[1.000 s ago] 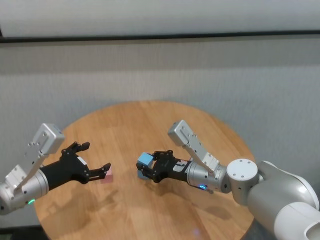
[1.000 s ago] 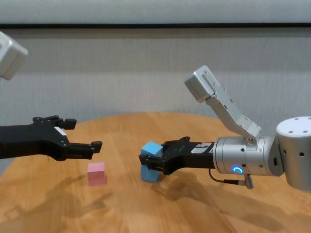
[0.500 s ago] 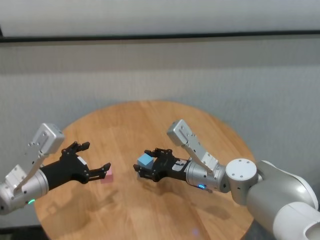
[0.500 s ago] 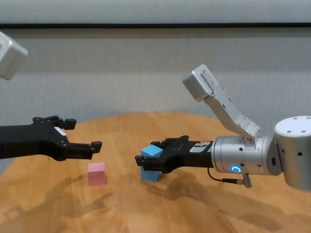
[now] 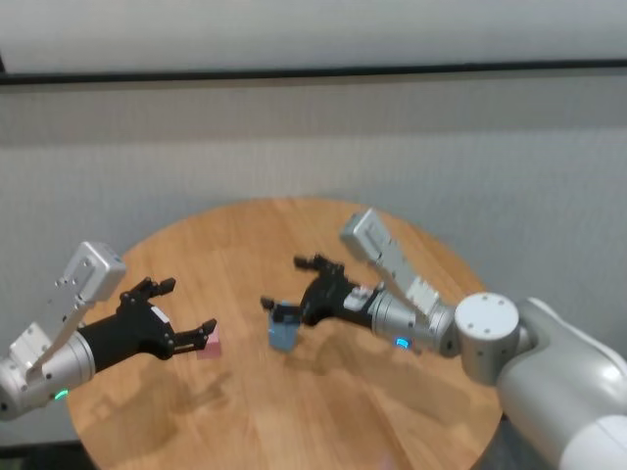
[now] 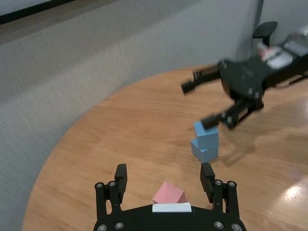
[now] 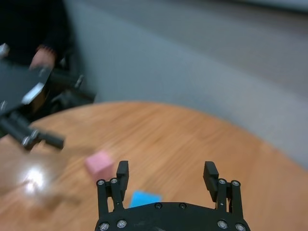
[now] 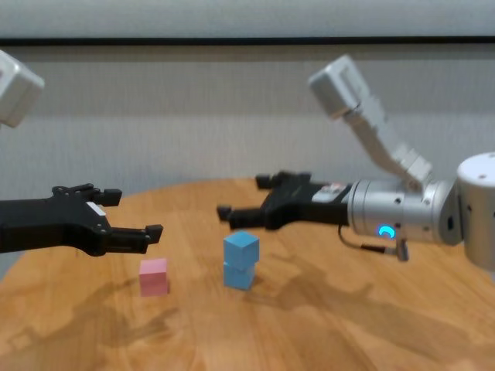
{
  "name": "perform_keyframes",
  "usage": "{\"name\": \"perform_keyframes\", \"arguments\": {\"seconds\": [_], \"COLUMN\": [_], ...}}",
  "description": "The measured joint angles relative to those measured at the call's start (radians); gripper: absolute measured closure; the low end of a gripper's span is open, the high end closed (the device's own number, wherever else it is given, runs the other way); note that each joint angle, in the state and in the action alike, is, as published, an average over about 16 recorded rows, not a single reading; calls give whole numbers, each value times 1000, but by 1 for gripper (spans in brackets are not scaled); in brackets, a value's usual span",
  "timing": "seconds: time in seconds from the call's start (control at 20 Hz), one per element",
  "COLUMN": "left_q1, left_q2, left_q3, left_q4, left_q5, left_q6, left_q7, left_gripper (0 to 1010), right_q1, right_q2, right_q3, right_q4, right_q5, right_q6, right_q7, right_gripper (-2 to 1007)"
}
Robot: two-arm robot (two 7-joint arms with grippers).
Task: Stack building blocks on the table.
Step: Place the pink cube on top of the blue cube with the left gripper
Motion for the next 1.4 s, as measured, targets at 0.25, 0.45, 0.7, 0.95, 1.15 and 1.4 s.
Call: {"name": "perform_keyframes", "arguments": {"seconds": [0.25,0.45,0.7,0.95,1.15,1.4], "left_q1": [0,0,0,0,2,8], "left_q2": [0,0,0,0,3,12], "left_q3": [0,0,0,0,-3,-13], "left_q4": [0,0,0,0,4,13], "left_q5": [0,0,0,0,-3,-8], "left_q6": [0,0,0,0,3,10], "left_q7": [0,0,0,0,2,11], "left_gripper": [10,10,10,10,10,10], "right_q1": [-91,-167,-248,-296,-309,-307], "right_q2": [73,131,190,218,224,223], "right_q3": [22,41,55,59,57,56], "right_q4": [-218,-376,-524,-600,-618,-614], "right_q5": [12,18,14,10,7,7], "right_q6": [49,90,140,176,186,184], "right_q7": [-60,-119,-177,-207,-215,-215], "right_gripper": [32,3,1,1,1,1]}}
